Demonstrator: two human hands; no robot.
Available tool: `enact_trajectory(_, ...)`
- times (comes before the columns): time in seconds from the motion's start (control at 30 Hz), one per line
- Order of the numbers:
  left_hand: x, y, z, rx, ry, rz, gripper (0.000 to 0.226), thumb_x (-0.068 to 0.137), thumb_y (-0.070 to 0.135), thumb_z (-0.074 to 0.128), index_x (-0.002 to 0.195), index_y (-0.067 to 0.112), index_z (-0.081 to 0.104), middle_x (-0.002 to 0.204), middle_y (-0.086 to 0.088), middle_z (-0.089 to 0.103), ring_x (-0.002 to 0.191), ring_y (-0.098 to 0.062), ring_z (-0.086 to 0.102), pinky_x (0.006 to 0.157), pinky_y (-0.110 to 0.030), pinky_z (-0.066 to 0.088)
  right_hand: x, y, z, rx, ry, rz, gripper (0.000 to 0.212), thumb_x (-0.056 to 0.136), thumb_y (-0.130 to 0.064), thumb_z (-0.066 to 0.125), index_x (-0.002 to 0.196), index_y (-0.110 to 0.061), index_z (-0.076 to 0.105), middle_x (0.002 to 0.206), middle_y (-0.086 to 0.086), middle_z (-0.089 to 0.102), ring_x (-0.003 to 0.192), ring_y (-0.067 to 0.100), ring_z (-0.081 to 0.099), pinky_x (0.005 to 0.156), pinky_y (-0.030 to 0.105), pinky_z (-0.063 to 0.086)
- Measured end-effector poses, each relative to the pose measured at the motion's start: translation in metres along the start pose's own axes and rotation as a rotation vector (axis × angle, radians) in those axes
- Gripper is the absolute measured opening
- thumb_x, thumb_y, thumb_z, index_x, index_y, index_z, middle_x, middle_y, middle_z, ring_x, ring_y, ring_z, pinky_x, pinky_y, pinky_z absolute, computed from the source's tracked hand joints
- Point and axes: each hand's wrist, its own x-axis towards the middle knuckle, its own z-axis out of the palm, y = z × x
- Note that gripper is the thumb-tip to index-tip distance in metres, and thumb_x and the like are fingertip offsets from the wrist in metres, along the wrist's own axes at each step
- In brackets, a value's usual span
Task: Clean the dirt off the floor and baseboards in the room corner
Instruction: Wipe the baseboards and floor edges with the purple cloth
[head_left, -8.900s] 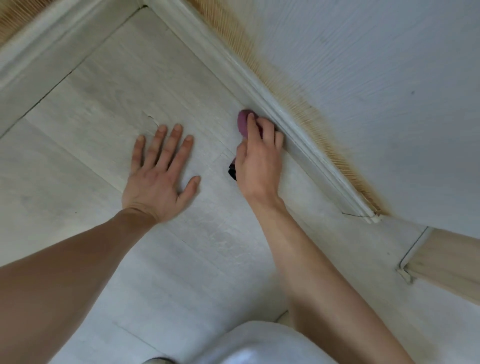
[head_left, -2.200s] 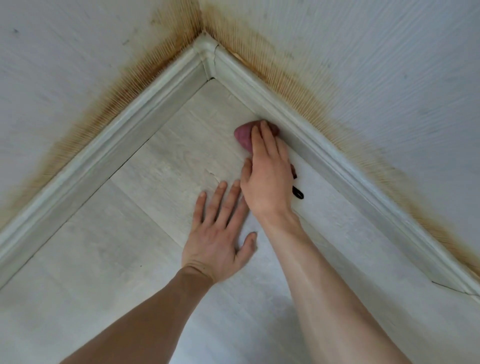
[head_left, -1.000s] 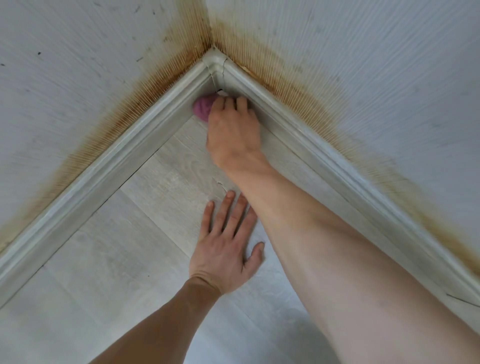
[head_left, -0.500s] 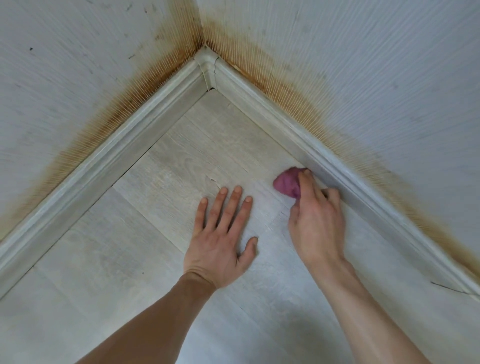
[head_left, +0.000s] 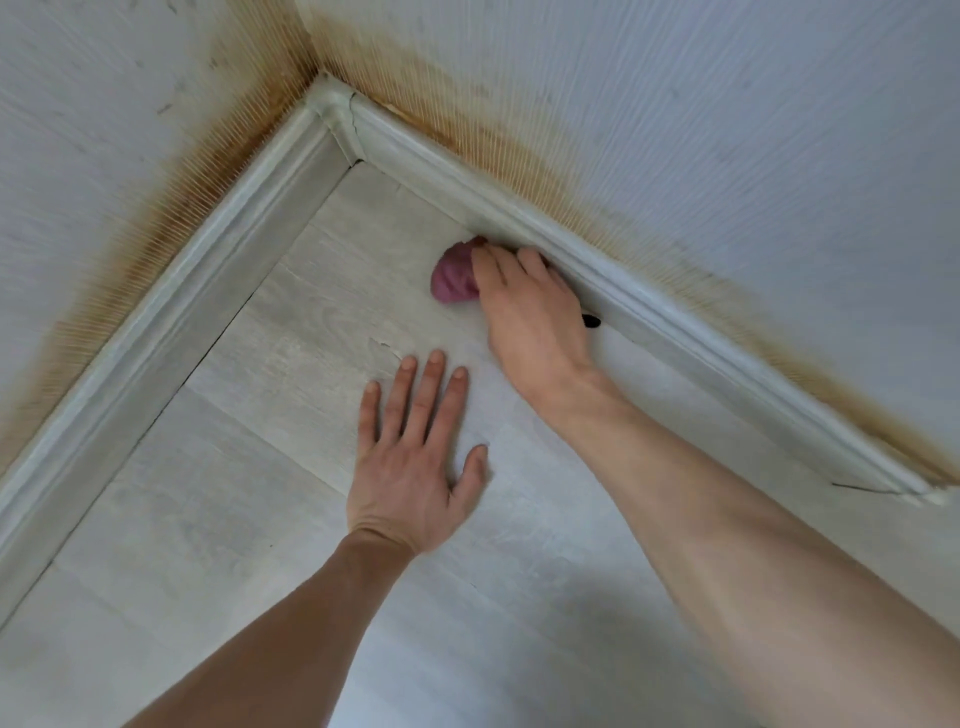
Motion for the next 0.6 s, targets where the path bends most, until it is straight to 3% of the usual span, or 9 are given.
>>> enact_trajectory(0.1,0.0,-0.001,-0.001,-0.006,0.005,0.008,0.079,0.098,0.057,0.031,0.165,0.018,0.015,0.173,-0.005,0.003,0.16,-0.027,0.0,0.125,-0.06,0.009,-0.11,0.075,-0.007,0.051,-0.012,0.169,0.054,0.085,0.008,0.063,0.137,-0.004,0.059,0.131,0.009,0.067,0.1,0.029,0.056,0.088,0.043,0.054)
enact_trajectory(0.23,0.0,0.001,-0.001,-0.012,0.007,-0.003,0.079,0.098,0.057,0.03,0.165,0.018,0.013,0.173,-0.005,0.002,0.16,-0.027,-0.001,0.126,-0.06,0.007,-0.224,0.118,-0.024,0.054,-0.027,0.529,0.051,0.089,-0.002,0.048,0.139,-0.003,0.058,0.131,0.014,0.067,0.102,0.035,0.054,0.089,0.045,0.051)
enact_trajectory(0.3,0.0,0.001,0.0,-0.019,0.011,-0.003,0.079,0.098,0.056,0.03,0.165,0.019,0.012,0.173,-0.004,0.001,0.16,-0.027,-0.002,0.126,-0.059,0.006,-0.225,0.107,-0.024,0.079,0.042,0.578,0.053,0.089,-0.006,0.046,0.141,-0.006,0.058,0.135,0.011,0.066,0.106,0.035,0.055,0.093,0.043,0.05)
enact_trajectory(0.37,0.0,0.0,0.001,-0.017,0.021,-0.008,0.08,0.097,0.056,0.031,0.165,0.019,0.012,0.173,-0.004,0.002,0.16,-0.027,-0.002,0.126,-0.059,0.006,-0.191,0.087,-0.019,0.112,0.107,0.479,0.053,0.09,-0.005,0.051,0.142,-0.009,0.058,0.143,0.006,0.061,0.115,0.032,0.053,0.102,0.043,0.047)
enact_trajectory(0.47,-0.001,0.002,0.004,-0.013,0.041,-0.016,0.08,0.097,0.056,0.033,0.165,0.02,0.013,0.173,-0.005,0.004,0.16,-0.027,-0.002,0.126,-0.059,0.005,-0.121,0.052,0.001,0.147,0.122,0.162,0.056,0.086,0.004,0.058,0.14,-0.007,0.06,0.143,0.007,0.06,0.127,0.031,0.051,0.108,0.046,0.044)
enact_trajectory(0.53,-0.002,0.002,0.005,0.003,0.062,-0.011,0.08,0.097,0.055,0.035,0.165,0.019,0.014,0.173,-0.006,0.006,0.16,-0.028,0.0,0.126,-0.059,0.005,-0.091,0.04,0.01,0.089,0.058,-0.087,0.058,0.087,0.004,0.046,0.144,-0.005,0.057,0.146,0.01,0.058,0.134,0.032,0.052,0.113,0.045,0.04)
enact_trajectory(0.6,-0.002,0.002,0.006,0.003,0.068,-0.007,0.08,0.097,0.055,0.035,0.165,0.019,0.014,0.173,-0.007,0.006,0.16,-0.028,-0.001,0.126,-0.058,0.004,-0.096,0.06,0.01,-0.003,-0.039,-0.202,0.063,0.091,0.002,0.033,0.152,-0.007,0.047,0.155,0.009,0.05,0.141,0.03,0.048,0.116,0.042,0.038)
